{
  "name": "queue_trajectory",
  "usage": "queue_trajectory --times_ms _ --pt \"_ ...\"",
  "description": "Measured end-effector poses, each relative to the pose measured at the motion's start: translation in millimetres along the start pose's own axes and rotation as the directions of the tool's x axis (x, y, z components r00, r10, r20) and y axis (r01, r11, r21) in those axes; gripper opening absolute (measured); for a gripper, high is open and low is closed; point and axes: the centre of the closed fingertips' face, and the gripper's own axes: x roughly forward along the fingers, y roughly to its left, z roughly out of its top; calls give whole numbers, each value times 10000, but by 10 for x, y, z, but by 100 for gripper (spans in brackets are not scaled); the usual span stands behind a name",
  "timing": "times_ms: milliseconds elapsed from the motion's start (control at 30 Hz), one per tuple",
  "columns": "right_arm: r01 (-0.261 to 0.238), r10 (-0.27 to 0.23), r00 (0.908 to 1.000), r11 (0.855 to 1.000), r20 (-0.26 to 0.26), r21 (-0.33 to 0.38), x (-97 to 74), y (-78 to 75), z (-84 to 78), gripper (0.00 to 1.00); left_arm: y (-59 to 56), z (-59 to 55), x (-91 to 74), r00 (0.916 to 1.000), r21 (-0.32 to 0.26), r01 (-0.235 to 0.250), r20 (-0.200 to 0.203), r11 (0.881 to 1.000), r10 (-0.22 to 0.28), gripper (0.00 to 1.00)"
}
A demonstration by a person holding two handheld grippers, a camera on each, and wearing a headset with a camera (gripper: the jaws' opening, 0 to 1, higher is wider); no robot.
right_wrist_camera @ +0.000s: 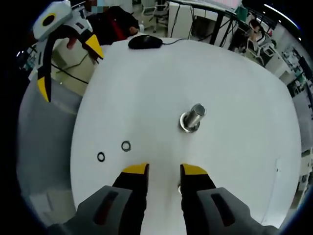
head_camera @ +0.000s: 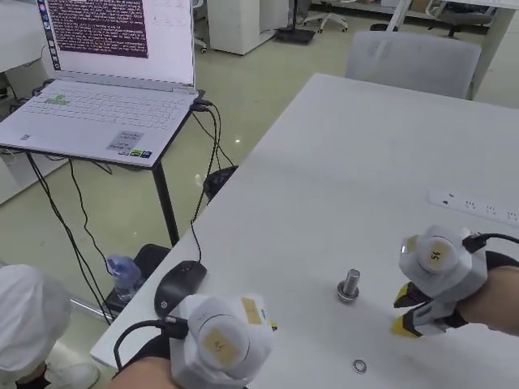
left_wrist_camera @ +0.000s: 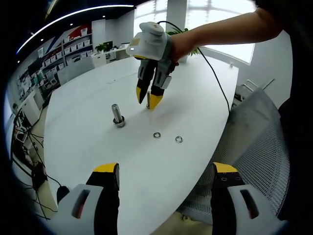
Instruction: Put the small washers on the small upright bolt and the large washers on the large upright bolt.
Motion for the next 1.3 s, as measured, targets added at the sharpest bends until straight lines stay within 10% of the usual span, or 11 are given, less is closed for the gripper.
queue_trajectory --times_ms 1300 --pt "-588 586 9983 9909 -52 -1211 412 631 93 24 -53 -6 -10 10000 13 0 76 10000 0 76"
